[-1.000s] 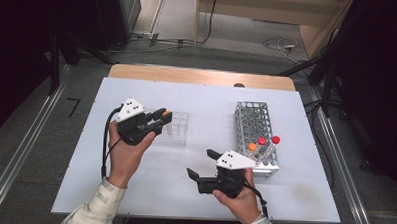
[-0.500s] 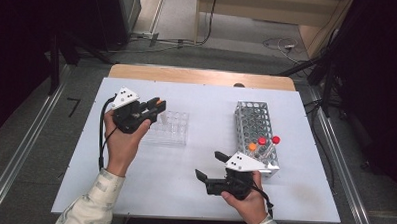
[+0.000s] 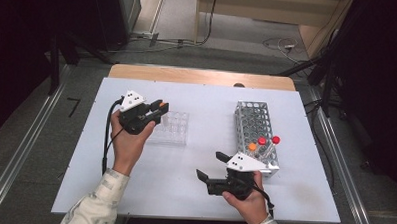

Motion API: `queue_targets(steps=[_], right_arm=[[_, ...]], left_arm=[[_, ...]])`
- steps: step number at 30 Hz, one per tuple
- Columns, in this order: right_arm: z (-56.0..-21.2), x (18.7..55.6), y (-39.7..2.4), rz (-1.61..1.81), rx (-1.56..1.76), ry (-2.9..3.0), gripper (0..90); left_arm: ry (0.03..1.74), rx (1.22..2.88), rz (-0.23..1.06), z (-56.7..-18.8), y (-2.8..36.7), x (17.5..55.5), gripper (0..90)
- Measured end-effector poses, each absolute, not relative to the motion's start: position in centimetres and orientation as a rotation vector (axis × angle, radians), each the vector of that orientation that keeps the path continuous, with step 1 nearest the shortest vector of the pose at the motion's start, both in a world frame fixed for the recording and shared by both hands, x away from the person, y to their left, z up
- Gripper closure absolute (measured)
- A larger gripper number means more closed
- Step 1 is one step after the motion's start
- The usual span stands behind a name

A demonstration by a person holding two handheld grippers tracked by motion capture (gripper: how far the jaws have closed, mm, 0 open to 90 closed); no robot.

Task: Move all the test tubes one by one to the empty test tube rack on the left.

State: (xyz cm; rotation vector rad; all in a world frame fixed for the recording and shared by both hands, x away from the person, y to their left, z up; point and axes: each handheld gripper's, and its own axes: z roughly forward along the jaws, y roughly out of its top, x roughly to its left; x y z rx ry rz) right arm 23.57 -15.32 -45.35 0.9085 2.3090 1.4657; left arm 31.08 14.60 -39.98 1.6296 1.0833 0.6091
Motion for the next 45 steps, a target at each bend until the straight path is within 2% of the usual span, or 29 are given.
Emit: queue_targets(steps=[5, 16, 21, 25, 29, 36, 45], right_arm=[[-45.3, 23.6, -15.4, 1.466, 0.911, 2.307, 13.6], [-45.4, 23.5, -15.2, 1.461, 0.905, 2.315, 13.6], [-45.4, 23.5, -15.3, 1.464, 0.907, 2.31, 13.6], [-45.3, 23.4, -15.4, 1.464, 0.903, 2.307, 13.6], [-45.2, 23.3, -15.6, 1.47, 0.903, 2.307, 13.6], [-44.7, 22.6, -16.8, 1.477, 0.903, 2.285, 13.6], [-43.9, 21.0, -20.7, 1.474, 0.935, 2.202, 13.6]], left_arm=[[1.071, 1.676, 0.639, -41.5, 13.9, 30.8, 70.9], [1.107, 1.693, 0.61, -43.3, 13.9, 30.9, 69.6], [1.114, 1.672, 0.604, -43.0, 14.0, 30.7, 58.7], [1.126, 1.643, 0.551, -42.7, 14.3, 30.6, 40.0], [1.133, 1.611, 0.493, -42.6, 14.6, 30.5, 25.0], [1.134, 1.599, 0.444, -42.3, 15.0, 29.9, 20.3], [1.123, 1.57, 0.439, -42.0, 15.1, 29.4, 17.2]])
